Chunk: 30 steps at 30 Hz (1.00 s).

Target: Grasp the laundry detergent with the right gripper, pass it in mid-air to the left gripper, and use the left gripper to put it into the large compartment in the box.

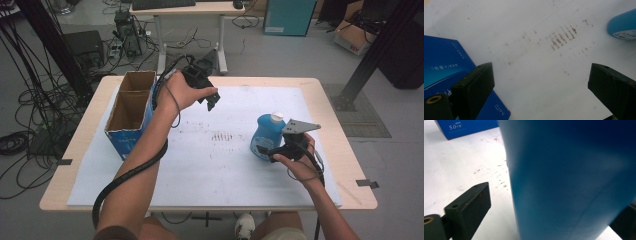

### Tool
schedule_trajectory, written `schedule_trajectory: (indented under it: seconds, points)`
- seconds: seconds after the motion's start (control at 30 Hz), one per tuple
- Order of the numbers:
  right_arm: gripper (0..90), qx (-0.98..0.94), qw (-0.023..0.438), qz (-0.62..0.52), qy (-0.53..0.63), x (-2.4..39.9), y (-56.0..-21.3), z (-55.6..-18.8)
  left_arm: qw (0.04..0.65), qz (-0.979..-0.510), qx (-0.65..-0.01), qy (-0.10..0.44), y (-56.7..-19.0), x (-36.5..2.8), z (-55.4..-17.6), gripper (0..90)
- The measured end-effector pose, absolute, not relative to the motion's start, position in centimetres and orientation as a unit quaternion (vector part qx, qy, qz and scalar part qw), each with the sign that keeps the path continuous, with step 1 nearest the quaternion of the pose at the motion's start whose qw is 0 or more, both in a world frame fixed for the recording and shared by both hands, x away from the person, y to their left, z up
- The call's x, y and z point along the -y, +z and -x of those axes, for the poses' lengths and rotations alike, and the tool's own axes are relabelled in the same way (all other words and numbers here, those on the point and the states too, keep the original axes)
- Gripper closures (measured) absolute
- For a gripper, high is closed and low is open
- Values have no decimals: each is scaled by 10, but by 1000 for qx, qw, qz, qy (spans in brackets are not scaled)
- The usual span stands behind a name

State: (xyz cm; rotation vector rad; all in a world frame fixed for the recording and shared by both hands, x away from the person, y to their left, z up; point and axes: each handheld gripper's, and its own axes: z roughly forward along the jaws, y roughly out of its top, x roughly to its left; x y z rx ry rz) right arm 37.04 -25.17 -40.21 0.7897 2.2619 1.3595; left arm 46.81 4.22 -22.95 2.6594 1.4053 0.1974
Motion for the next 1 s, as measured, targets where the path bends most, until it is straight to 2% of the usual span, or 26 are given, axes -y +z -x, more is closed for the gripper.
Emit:
schedule_trajectory:
  seconds: [0.13, 0.8, 1.0]
  points:
    - [56, -806, 188, -285, 483, 252, -404, -371, 63, -880, -465, 65, -230, -43, -468, 73]
    - [371, -801, 188, -293, 487, 255, -412, -373, 61, -880, -466, 65, -233, -45, -469, 73]
    - [406, -802, 182, -289, 489, 255, -412, -373, 64, -878, -470, 66, -234, -45, -469, 73]
